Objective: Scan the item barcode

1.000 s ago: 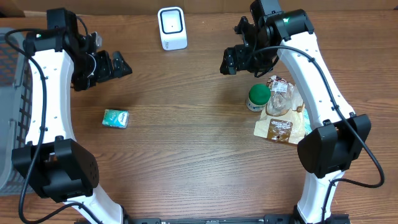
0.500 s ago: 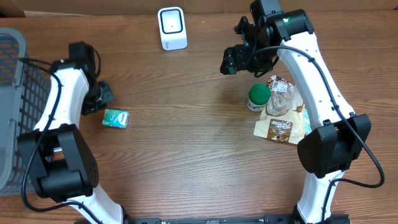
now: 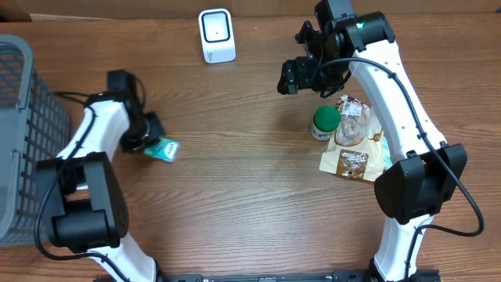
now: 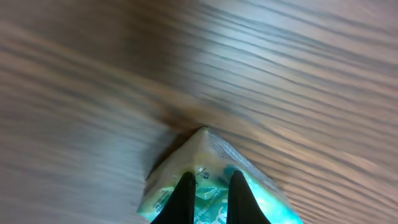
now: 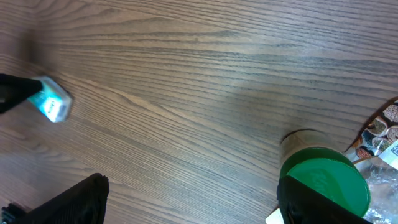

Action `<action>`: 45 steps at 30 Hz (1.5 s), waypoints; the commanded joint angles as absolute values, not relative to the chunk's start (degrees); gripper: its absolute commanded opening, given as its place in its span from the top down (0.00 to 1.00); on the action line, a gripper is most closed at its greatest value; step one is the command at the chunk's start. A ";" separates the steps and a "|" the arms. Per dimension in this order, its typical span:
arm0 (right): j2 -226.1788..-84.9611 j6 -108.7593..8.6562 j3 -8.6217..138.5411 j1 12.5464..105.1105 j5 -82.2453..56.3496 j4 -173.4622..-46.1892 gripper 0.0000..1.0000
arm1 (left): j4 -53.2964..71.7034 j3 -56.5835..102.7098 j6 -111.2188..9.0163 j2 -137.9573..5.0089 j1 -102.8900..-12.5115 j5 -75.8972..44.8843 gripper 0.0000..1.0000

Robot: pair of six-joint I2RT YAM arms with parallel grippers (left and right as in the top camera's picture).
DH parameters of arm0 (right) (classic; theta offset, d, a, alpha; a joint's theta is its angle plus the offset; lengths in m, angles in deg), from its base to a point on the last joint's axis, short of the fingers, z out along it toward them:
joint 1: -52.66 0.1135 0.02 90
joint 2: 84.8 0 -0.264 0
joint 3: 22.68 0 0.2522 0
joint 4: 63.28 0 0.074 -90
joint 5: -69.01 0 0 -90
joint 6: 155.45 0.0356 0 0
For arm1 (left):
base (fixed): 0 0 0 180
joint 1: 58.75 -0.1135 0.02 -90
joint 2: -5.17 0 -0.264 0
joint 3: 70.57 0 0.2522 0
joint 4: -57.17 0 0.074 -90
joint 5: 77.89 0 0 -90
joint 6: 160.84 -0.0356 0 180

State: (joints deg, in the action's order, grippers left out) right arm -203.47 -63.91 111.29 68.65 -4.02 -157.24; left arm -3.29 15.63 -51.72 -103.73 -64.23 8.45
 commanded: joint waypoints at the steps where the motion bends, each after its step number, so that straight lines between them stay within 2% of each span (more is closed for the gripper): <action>1: -203.53 -63.49 110.98 68.41 -4.46 -157.55 0.15 | -2.57 15.22 -51.27 -103.51 -58.43 2.66 0.96; 9: -203.53 -63.54 110.98 68.41 -4.46 -158.62 0.15 | 4.95 15.30 -49.78 -103.51 -45.06 4.71 0.96; 13: -203.53 -63.52 110.98 68.43 -4.39 -158.93 0.15 | 4.78 17.86 -49.58 -103.47 -43.88 5.94 0.96; 22: -203.53 -63.19 104.44 72.11 -1.42 -154.67 0.15 | -14.41 40.44 -52.47 -103.47 -54.91 7.22 0.96; 28: -203.53 -56.67 94.59 77.48 6.78 -142.75 0.30 | -21.39 45.40 -53.52 -103.49 -62.37 10.22 0.89; 31: -203.53 -51.10 90.46 80.50 6.76 -136.94 0.30 | -21.98 44.61 -53.52 -103.82 -64.42 11.09 0.87; 32: -203.53 -48.87 89.34 81.48 6.76 -135.08 0.30 | -21.98 44.44 -53.52 -103.84 -64.71 11.18 0.84; 37: -203.53 -35.89 85.06 87.56 4.90 -124.55 0.30 | -20.82 42.91 -53.52 -103.93 -65.41 11.33 0.52; 44: -203.56 -21.94 84.14 94.79 -9.57 -123.93 0.30 | -20.88 42.28 -53.52 -103.95 -65.38 12.78 0.00; 45: -203.56 -21.05 83.70 95.91 -10.99 -123.52 0.29 | -20.88 42.28 -53.52 -103.95 -65.38 12.75 0.00</action>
